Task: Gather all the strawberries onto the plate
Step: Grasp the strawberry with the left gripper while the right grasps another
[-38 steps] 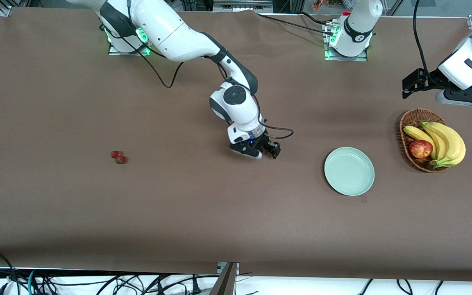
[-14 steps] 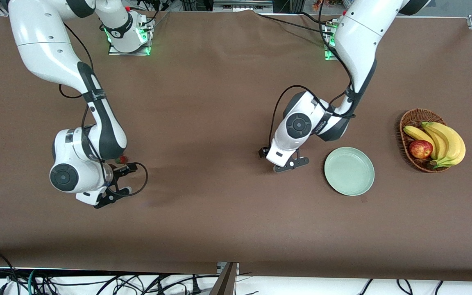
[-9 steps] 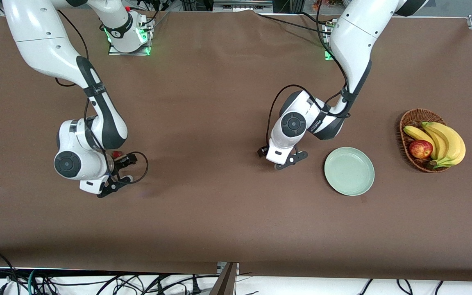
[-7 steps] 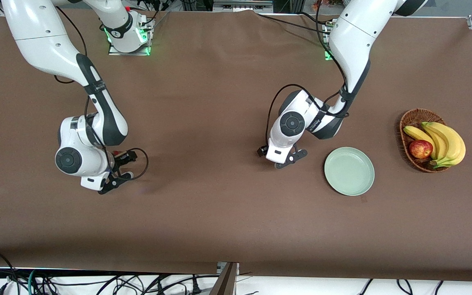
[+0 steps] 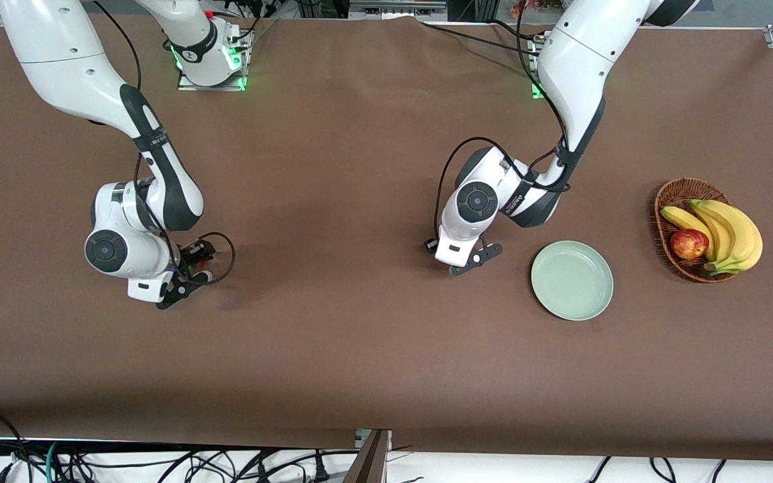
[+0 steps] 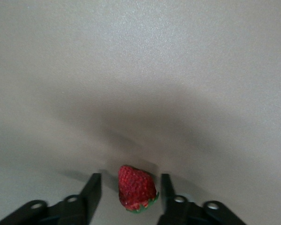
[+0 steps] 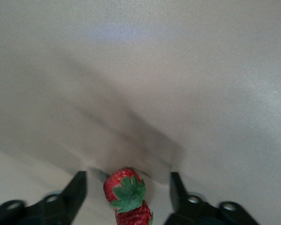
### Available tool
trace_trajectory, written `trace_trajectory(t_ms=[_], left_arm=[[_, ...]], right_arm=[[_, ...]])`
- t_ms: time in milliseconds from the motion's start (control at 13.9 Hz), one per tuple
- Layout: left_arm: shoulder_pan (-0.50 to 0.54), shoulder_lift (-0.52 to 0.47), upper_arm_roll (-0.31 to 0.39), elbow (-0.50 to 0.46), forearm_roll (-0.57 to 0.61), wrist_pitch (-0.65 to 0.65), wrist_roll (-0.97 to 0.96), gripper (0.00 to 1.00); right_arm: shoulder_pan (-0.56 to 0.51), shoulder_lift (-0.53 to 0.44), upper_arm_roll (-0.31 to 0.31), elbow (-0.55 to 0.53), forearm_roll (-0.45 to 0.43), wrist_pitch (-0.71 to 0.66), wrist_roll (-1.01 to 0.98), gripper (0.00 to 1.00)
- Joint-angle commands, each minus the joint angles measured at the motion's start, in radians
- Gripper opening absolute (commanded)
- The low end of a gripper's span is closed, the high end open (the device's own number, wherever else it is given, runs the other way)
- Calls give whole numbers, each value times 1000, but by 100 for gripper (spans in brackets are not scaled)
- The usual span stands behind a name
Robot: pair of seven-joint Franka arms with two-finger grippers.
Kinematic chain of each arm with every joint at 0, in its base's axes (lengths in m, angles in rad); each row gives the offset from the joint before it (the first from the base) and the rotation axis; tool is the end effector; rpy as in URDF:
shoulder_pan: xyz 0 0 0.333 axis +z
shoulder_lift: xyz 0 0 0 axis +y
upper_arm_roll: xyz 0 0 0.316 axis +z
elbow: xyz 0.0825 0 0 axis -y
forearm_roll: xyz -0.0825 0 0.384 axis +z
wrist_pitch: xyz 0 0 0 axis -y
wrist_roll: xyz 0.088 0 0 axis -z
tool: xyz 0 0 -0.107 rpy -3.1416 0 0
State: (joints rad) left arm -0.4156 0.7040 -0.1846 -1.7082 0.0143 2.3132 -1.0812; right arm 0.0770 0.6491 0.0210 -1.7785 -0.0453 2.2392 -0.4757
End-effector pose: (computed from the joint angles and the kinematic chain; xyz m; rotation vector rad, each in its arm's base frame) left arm 0.5534 -0.3658 0.1806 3.0245 0.7863 -0.2205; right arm 0.6341 0.0603 0.1772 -2.9719 -0.9227 0.2941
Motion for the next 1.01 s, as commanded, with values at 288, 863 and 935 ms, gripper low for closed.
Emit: trace_trajectory(t_ms=[288,863,935], left_arm=[[0,-46,17,-2,3,-44,-11,19],[239,-106,22,73,6,-313,560,23],[277,-106,21,73,21,-316,661,23]], right_arm=[[0,-39,17,-26,10,22,17,7],[332,56,19,169,110,23,830,7],[386,85,19,209,108,23,970,7]])
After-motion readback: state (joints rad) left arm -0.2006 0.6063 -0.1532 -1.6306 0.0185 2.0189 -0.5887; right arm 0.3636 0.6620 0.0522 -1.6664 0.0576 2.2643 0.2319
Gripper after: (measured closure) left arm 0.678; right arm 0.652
